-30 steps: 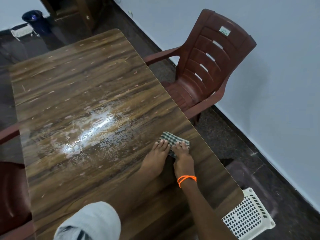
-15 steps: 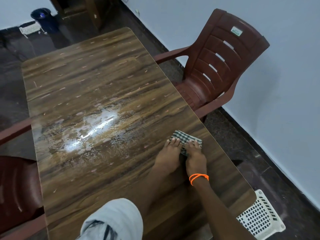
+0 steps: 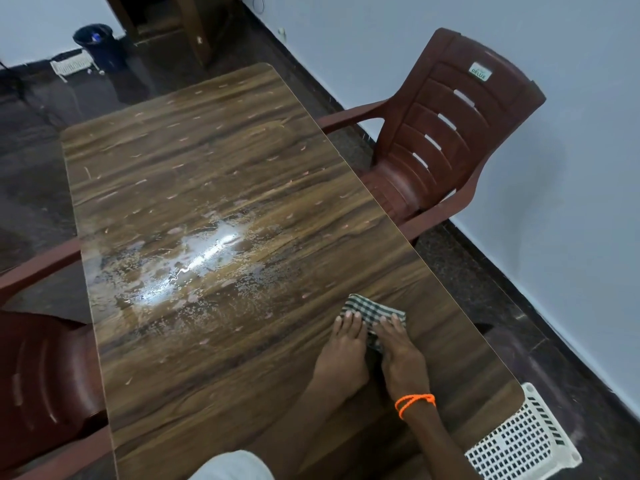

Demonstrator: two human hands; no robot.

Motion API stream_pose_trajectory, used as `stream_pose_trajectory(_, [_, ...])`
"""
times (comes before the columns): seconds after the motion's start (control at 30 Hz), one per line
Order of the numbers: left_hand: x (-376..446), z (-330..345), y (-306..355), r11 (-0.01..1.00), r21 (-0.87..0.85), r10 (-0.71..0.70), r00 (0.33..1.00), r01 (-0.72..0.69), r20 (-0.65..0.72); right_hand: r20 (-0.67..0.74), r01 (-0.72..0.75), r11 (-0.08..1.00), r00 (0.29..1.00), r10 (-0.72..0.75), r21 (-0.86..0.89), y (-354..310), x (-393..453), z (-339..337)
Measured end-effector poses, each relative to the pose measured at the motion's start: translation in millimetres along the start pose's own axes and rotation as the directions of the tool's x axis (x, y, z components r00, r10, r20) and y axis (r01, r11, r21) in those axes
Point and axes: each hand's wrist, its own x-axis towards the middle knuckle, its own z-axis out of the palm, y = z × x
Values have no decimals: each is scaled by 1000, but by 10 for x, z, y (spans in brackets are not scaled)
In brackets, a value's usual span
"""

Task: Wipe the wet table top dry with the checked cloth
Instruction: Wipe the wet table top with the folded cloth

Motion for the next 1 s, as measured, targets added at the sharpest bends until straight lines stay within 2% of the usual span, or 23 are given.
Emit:
stream_pose_trajectory(0.13, [198,-148,-147,999,-21,33,999,-33,-9,-54,-89,996,995,89,4,-137,251,105])
stream_pose_trajectory(0.23, [194,-238,-372,1000,0,23,1000,-23,-16,-20,-105,994,994,105,13,-358,356,286])
stream_pose_trajectory(0.4, [-166,-240,-676,1000,2,-28,1000,28,11,50,-34,999,998,32,42,-636,118,552])
stream_pose_trajectory(0.6, [-551,-135,-486,998,67,10,996,-16,92,8,-26,998,1000,26,54,-595,-401,437])
stream_pose_trajectory(0.7, [-461,-128,-439,996,71,46,995,-52,90,-20,-46,998,999,47,30,-515,-352,356])
stream_pose_trajectory(0.83, [-293,-213,-563,997,51,57,997,-60,58,-44,-145,989,988,146,15,-654,-77,443])
stream_pose_trajectory(1.0, [-443,-374,-977,999,47,-5,999,3,45,33,-103,995,994,102,16,-1025,30,785])
